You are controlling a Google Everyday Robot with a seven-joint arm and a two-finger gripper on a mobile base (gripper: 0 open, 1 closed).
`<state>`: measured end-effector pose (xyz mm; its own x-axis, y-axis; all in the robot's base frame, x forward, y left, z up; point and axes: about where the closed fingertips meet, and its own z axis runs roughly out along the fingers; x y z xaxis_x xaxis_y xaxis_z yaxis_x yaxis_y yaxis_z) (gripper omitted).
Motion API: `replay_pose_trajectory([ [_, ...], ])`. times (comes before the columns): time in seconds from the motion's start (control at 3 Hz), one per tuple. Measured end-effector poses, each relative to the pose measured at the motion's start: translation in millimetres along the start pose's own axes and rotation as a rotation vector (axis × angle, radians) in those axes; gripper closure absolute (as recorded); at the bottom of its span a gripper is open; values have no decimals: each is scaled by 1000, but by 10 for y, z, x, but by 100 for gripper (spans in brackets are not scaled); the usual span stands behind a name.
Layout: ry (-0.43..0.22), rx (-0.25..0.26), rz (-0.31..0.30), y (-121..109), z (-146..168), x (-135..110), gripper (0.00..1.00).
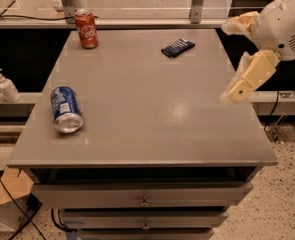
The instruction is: Pick coke can
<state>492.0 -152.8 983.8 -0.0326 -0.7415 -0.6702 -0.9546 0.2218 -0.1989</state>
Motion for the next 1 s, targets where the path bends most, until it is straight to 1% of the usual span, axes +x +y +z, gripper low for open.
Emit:
replay_pose_trajectory([
  [0.33, -3, 31, 21, -190, 303, -97, 0],
  [0.67, -6, 82, 39, -391, 676, -256, 0],
  [1.0, -35, 123, 82, -608, 1070, -359, 0],
])
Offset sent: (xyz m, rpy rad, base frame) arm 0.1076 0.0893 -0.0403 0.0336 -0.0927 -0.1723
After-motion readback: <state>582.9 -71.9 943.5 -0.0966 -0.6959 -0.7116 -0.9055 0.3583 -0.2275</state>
